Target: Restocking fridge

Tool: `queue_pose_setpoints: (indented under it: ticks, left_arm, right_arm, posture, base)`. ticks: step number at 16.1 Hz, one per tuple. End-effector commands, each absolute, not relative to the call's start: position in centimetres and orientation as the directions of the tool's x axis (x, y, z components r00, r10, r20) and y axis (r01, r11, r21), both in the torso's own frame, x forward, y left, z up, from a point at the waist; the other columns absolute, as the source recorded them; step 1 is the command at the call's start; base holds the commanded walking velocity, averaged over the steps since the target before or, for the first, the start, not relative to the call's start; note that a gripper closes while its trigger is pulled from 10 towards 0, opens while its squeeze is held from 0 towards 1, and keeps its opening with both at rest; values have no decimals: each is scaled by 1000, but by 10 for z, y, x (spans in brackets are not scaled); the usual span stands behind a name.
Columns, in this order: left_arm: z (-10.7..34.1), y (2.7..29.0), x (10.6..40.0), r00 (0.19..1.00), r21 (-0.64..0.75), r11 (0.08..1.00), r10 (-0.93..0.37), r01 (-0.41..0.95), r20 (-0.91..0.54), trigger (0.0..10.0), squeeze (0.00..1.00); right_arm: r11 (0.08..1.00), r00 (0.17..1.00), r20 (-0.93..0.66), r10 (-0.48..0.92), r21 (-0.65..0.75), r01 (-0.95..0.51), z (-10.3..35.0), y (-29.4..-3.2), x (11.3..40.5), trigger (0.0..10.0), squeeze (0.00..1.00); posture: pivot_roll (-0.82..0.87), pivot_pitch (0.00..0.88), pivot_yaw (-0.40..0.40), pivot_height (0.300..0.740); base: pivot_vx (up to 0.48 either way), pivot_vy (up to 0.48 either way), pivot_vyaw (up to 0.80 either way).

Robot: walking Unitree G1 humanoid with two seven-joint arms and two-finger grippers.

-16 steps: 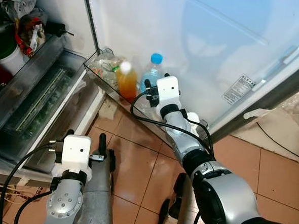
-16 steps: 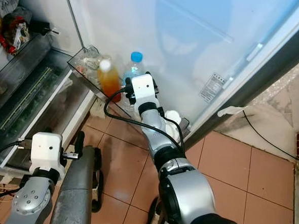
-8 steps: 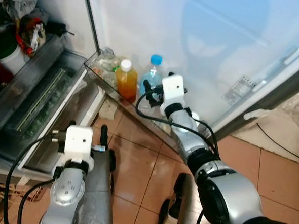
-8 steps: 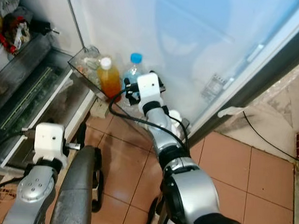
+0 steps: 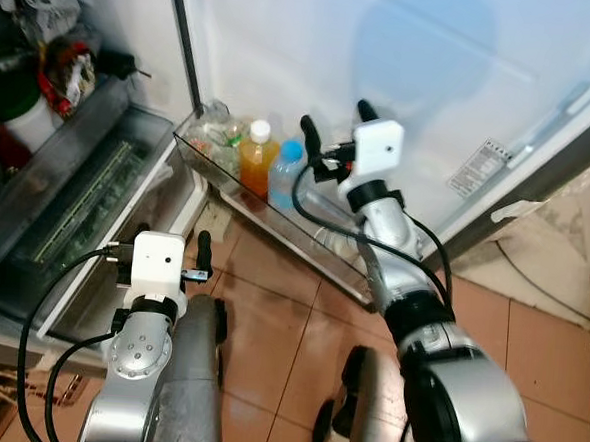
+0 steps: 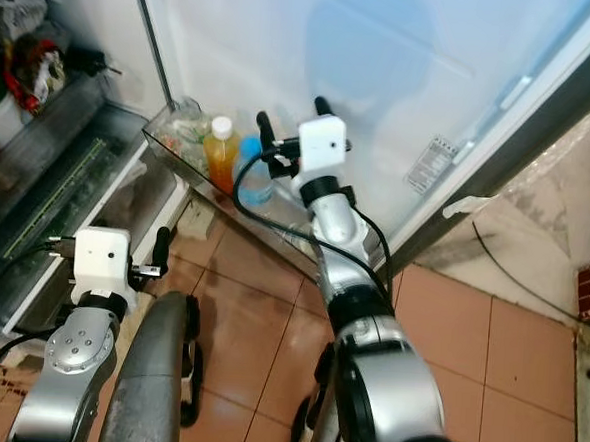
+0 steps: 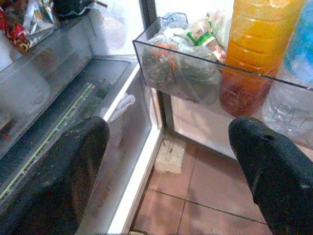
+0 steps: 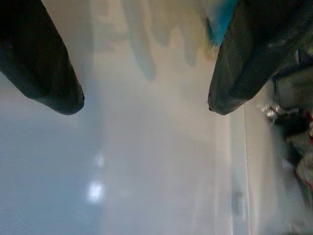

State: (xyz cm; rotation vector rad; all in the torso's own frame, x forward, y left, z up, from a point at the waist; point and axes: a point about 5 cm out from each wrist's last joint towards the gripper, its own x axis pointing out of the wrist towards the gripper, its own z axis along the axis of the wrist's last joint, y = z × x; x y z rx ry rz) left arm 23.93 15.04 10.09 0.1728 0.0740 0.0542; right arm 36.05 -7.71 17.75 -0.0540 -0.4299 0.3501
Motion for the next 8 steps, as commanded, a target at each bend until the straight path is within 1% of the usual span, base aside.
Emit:
queue_pose_setpoints:
  ticks: [1, 2, 4, 6, 8]
  left_arm:
    - [97, 150, 240, 995, 175, 983, 65, -51, -75, 10000, 0]
    - [97, 150, 244, 996, 179, 983, 63, -50, -66, 10000, 0]
    - [97, 150, 248, 997, 185, 982, 56, -45, -53, 10000, 0]
    - [97, 148, 253, 998, 181, 983, 41, -33, -44, 10000, 0]
    - [97, 145, 256, 999, 179, 983, 32, -24, -40, 10000, 0]
  right_arm:
    - [933, 830, 427, 360, -141, -332, 182, -80, 354, 10000, 1000]
    - [925, 806, 455, 379, -170, -339, 186, -82, 342, 10000, 1000]
    - [923, 800, 460, 384, -186, -336, 184, -87, 330, 10000, 1000]
    - [920, 821, 415, 393, -187, -345, 172, -93, 316, 10000, 1000]
    - [916, 836, 376, 399, -200, -347, 168, -94, 310, 10000, 1000]
  posture:
    - [205, 80, -62, 604]
    - [194, 70, -59, 604]
    - [178, 54, -55, 604]
    - [153, 39, -46, 604]
    - [145, 33, -41, 604]
  base:
    - [0, 0, 0]
    - [0, 0, 0]
    - [0, 0, 0]
    - [0, 0, 0]
    - [0, 0, 0]
